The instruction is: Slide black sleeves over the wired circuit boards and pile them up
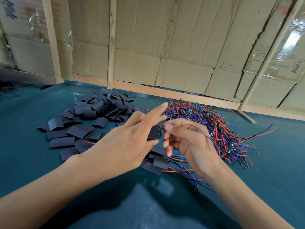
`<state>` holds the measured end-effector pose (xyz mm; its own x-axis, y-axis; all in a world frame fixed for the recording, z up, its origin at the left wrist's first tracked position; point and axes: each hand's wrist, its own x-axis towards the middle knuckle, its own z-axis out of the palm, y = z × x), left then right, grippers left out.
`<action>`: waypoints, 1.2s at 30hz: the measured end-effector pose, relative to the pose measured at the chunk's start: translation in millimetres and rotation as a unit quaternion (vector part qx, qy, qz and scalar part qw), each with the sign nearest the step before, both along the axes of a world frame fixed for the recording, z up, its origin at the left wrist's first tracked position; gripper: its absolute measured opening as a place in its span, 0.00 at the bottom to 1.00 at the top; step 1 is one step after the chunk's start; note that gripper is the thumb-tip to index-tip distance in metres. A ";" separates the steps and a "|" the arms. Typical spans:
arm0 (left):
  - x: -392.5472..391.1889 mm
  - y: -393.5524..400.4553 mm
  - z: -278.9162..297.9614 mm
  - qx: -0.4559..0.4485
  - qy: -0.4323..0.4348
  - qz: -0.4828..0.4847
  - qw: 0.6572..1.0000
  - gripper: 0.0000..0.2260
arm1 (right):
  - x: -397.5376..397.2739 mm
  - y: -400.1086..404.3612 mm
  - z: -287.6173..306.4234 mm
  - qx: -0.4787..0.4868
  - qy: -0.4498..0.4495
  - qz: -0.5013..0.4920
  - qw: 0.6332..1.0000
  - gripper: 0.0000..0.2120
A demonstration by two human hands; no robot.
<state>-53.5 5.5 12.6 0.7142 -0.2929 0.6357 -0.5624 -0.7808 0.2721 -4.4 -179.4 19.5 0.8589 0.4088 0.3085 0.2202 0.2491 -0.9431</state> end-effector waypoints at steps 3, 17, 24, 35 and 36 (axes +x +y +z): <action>5.5 5.0 -4.1 0.032 0.016 -0.033 0.999 0.38 | 3.7 -3.2 2.2 0.036 0.011 0.001 0.999 0.03; 32.5 41.1 -15.3 -0.054 0.065 0.016 0.996 0.11 | 33.5 -43.7 15.6 -0.080 0.190 -0.065 0.976 0.07; 24.2 24.4 -22.2 0.137 0.115 0.083 0.980 0.20 | 34.7 -39.4 5.4 -0.146 0.218 -0.034 0.964 0.04; 25.6 42.3 -6.1 0.191 0.018 0.092 0.977 0.11 | 44.9 -87.7 18.5 -0.332 0.165 0.069 0.926 0.03; 26.2 45.7 -5.0 0.199 0.017 0.083 0.976 0.11 | 45.6 -94.0 18.9 -0.356 0.160 0.093 0.916 0.04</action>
<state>-27.3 51.2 7.6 0.7920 -0.3897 0.4699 -0.4147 -0.9083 -0.0543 41.2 -273.5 38.3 0.7539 0.5566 -0.3490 -0.0795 -0.4500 -0.8895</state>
